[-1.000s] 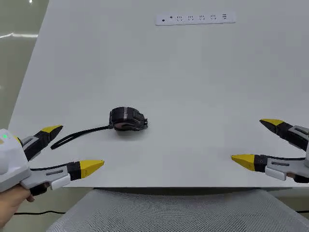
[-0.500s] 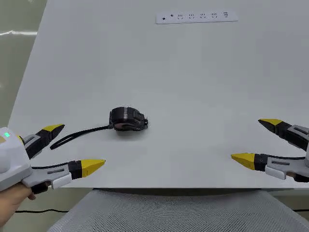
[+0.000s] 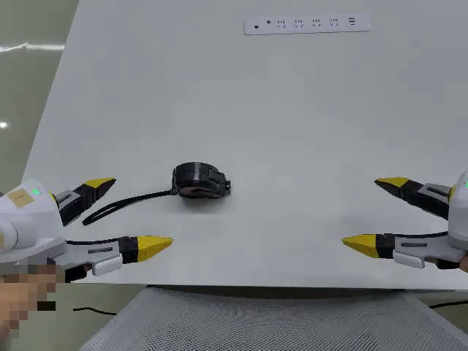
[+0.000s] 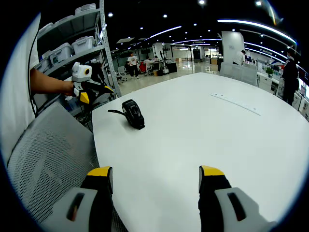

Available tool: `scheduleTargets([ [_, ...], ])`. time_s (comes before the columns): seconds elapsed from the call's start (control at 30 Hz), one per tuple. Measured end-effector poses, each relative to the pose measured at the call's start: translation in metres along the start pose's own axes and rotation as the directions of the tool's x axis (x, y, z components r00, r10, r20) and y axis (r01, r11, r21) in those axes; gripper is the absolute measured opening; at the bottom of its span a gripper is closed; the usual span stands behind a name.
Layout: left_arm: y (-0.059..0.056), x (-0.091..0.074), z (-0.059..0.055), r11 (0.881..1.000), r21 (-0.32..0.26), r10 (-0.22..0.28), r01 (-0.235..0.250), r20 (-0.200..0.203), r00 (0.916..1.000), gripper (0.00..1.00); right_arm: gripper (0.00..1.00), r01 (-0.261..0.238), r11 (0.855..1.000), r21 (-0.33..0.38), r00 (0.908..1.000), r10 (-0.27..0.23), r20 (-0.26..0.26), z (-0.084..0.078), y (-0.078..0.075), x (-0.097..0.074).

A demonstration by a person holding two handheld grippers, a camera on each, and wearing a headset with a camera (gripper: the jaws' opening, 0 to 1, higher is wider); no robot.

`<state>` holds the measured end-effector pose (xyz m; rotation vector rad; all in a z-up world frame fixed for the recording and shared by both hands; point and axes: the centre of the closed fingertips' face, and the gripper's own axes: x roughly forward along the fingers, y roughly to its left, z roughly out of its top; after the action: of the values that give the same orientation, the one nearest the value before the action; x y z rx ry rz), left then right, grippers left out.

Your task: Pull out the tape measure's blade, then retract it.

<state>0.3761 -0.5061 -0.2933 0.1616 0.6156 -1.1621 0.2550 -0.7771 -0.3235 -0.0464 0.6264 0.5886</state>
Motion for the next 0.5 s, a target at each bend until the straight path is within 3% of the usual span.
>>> scheduleTargets([
  [0.1,0.001,0.004,-0.001,1.000,0.011,-0.009,0.010,-0.011,0.9999,0.90,0.73,-0.011,1.000,-0.008,0.9999,0.011,-0.003,0.000,0.000,0.005],
  [0.2,0.002,0.010,-0.003,0.998,0.059,-0.020,0.022,-0.039,0.9991,0.88,0.72,-0.021,0.999,-0.030,0.9997,0.021,-0.010,0.002,-0.001,0.011],
  [0.5,0.002,0.028,-0.003,0.995,0.078,-0.057,0.062,-0.068,0.9961,0.85,0.72,-0.048,0.996,-0.078,0.9984,0.046,-0.033,0.004,-0.006,0.029],
])
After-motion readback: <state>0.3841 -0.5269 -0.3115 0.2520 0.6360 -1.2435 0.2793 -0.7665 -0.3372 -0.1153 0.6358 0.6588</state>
